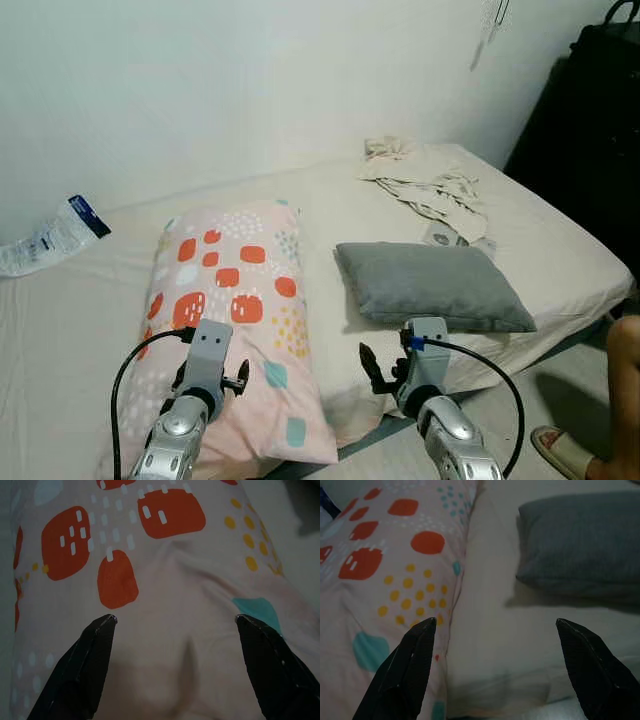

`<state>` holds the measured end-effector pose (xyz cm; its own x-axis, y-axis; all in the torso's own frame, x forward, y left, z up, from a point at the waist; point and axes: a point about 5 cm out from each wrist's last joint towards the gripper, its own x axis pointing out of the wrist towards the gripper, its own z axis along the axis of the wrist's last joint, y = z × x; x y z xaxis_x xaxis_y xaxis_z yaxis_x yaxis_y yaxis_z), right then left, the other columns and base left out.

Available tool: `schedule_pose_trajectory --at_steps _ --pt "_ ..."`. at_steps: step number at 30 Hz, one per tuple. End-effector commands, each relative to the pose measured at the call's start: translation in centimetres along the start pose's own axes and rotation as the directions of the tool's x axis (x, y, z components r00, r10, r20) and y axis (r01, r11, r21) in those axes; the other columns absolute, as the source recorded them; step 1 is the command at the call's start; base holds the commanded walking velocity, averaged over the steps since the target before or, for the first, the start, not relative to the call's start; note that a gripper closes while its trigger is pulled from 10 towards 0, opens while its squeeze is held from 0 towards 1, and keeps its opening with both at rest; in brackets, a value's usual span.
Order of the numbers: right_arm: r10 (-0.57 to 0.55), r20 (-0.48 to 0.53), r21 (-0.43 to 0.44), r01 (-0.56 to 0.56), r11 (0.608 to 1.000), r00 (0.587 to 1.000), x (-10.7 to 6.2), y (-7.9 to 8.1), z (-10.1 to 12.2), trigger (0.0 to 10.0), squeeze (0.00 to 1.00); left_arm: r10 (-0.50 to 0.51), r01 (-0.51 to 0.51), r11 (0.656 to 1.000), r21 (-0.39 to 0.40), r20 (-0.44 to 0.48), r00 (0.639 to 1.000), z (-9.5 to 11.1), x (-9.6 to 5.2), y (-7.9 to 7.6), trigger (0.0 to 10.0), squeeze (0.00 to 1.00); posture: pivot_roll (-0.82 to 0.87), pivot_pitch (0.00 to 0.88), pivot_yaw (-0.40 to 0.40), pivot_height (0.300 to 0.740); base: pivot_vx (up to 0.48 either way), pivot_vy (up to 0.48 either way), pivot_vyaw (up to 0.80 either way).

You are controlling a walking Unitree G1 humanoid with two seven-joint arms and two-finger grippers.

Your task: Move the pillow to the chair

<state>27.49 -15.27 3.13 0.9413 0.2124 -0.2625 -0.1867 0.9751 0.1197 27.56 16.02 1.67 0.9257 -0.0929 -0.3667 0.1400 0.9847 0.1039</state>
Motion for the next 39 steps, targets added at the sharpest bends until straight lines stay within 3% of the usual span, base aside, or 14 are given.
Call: schedule_pose_trajectory --at_steps 1,7,13,26,39 --pt "-0.003 0.012 -0.006 0.003 1.000 1.000 0.0 0.1 0.1 10.0 0.00 0.009 -0.009 1.000 -0.001 -0.023 1.000 -0.5 -0.2 0.1 10.0 0.00 0.04 0.114 -0.047 0.740 0.000 0.000 0.00" --pt "-0.009 -0.054 0.113 0.015 0.993 0.998 -0.2 -0.1 -1.0 10.0 0.00 0.019 -0.020 1.000 -0.022 -0.023 1.000 -0.5 -0.2 0.0 10.0 0.00 0.04 0.095 -0.056 0.740 0.000 0.000 0.00" --pt "0.036 -0.069 -0.003 -0.036 0.999 0.997 -0.2 0.3 -1.3 10.0 0.00 0.022 -0.022 1.000 -0.017 -0.015 1.000 -0.2 0.1 0.0 10.0 0.00 0.03 0.088 -0.063 0.740 0.000 0.000 0.00" --pt "0.028 -0.149 0.040 -0.023 0.999 0.988 -0.3 0.6 -2.8 10.0 0.00 0.009 -0.009 1.000 0.000 -0.040 0.999 -0.5 0.1 0.0 10.0 0.00 0.01 0.094 -0.039 0.740 0.000 0.000 0.00" --pt "-0.001 -0.146 0.058 0.009 0.998 0.989 -0.4 0.5 -3.0 10.0 0.00 -0.024 0.024 1.000 -0.008 -0.013 1.000 0.2 0.4 -0.5 10.0 0.00 0.01 0.102 -0.024 0.740 0.000 0.000 0.00"
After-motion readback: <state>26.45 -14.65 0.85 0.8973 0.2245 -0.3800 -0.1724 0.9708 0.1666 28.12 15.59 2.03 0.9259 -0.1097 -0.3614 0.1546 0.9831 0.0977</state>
